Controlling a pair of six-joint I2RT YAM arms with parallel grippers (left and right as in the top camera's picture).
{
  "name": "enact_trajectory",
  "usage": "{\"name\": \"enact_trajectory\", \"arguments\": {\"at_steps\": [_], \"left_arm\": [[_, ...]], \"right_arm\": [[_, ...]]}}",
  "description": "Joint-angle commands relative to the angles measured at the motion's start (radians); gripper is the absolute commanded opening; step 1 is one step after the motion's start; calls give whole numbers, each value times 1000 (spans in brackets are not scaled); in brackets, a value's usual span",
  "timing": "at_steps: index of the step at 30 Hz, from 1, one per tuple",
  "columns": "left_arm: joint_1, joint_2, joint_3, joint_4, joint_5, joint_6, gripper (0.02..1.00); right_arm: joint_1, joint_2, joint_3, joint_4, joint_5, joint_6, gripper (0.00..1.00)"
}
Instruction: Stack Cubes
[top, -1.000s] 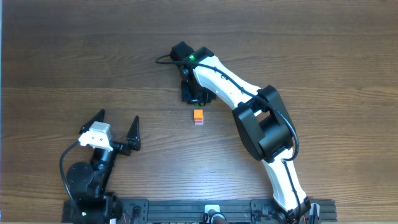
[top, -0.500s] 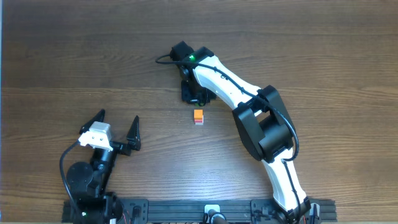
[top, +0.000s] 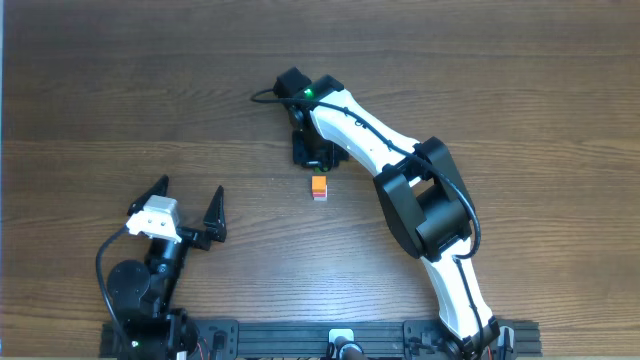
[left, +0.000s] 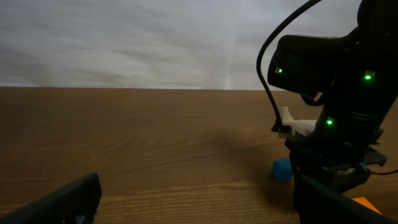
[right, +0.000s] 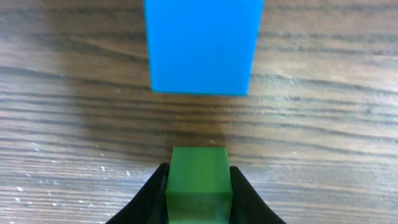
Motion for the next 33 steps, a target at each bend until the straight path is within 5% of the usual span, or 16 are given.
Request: {"name": "enact_trajectory", "arguments": {"at_steps": [1,33], "left_arm": [[-4,-7,-7,3,3,15,1000],[-4,-7,-7,3,3,15,998]], "right_arm": [[9,-63,51,-25,31,6,12],[76,-194,261,-385,97,71,9]]}}
